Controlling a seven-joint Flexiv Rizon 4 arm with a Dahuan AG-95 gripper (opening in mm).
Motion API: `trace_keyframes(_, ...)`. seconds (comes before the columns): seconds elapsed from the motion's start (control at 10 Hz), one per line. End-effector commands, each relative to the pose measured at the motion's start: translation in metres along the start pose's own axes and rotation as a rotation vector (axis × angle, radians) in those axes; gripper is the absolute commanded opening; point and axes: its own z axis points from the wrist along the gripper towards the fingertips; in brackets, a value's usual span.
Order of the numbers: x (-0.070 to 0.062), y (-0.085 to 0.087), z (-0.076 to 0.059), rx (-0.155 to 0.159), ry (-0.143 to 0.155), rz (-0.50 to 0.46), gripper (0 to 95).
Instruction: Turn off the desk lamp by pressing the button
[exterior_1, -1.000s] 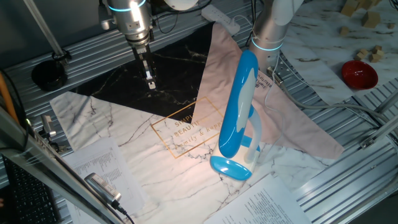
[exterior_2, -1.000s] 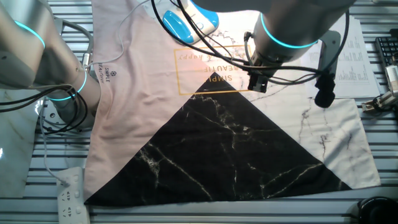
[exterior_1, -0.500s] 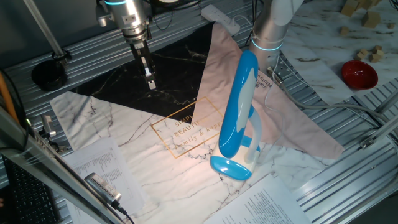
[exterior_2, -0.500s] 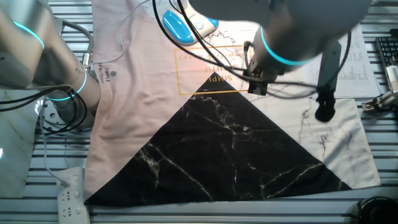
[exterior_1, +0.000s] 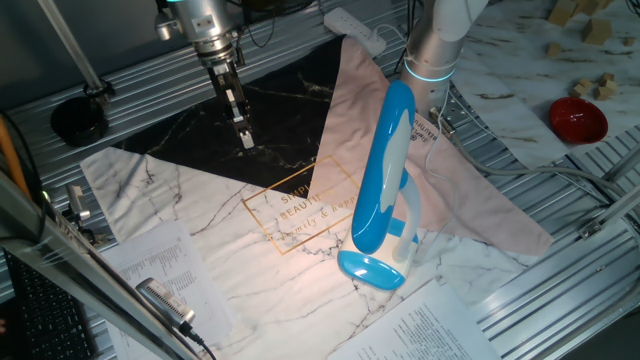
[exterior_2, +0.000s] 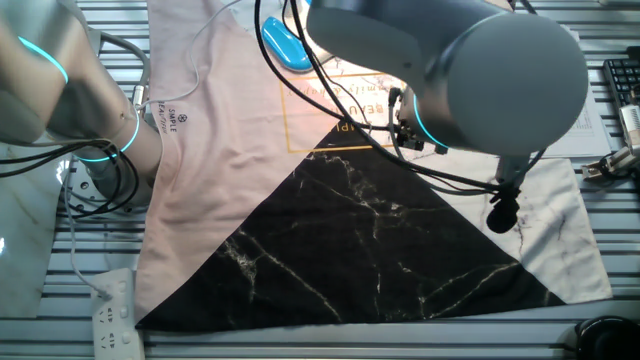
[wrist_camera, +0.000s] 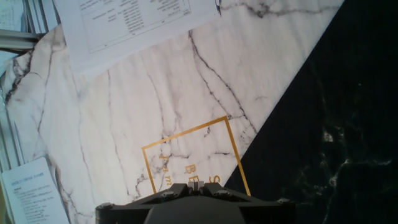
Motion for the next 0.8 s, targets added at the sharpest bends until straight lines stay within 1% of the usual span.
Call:
trace_keyframes(0.1, 0.0000, 0.0000, -0.0007, -0.013, 0.005, -0.002, 0.0)
trace_keyframes(0.5, 0.0000, -0.0001, -0.0008, -0.003, 0.000, 0.011, 0.0)
trace_keyframes(0.8, 0.0001, -0.0001, -0.0008, 0.003, 0.004, 0.012, 0.0)
